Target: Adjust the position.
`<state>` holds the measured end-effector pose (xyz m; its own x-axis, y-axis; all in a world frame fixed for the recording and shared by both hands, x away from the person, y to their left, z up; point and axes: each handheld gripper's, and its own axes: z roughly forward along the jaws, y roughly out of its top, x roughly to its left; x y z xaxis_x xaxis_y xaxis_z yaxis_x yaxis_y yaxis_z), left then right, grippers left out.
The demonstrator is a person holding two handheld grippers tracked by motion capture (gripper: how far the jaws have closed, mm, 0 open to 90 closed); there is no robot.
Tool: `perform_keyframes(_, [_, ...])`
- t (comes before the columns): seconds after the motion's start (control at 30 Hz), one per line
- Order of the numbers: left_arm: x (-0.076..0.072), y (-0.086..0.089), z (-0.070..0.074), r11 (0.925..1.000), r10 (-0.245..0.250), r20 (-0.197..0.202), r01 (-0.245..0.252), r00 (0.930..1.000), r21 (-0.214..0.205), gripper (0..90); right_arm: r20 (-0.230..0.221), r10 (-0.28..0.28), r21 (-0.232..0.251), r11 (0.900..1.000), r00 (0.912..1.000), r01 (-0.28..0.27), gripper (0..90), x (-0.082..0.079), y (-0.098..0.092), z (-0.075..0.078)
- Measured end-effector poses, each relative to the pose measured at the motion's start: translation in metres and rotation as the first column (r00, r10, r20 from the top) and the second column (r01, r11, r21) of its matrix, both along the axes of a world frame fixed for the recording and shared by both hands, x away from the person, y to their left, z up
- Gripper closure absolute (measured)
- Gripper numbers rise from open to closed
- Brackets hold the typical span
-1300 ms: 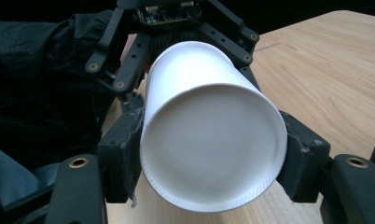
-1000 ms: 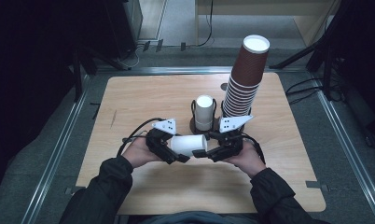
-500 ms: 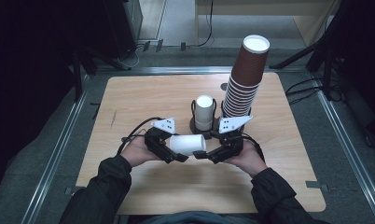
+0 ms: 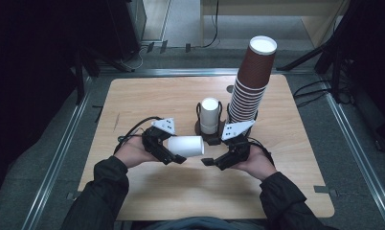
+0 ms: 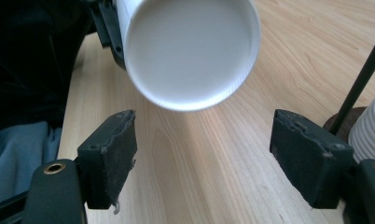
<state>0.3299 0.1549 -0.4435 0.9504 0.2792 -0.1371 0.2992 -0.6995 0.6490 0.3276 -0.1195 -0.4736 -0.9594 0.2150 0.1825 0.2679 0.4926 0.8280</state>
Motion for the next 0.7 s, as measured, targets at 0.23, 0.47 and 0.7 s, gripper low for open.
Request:
perform_keyframes(0.23, [0.004,-0.003,0.004,0.9971,0.0,0.017,-0.002,0.9999,0.077,21.2,0.008,-0.009,-0.021,0.9997,0.9999,0.009,21.5,-0.001,-0.001,0.0])
perform_keyframes(0.47, [0.008,-0.008,0.001,0.9868,-0.01,-0.003,0.011,0.9999,0.161,21.1,0.012,-0.009,-0.036,0.9993,0.9999,0.009,21.5,0.0,-0.001,-0.002])
perform_keyframes(0.7, [0.008,-0.018,-0.007,0.9732,-0.032,-0.033,0.038,0.999,0.227,21.1,0.018,-0.002,-0.054,0.9985,0.9998,0.003,21.5,-0.001,0.002,-0.004])
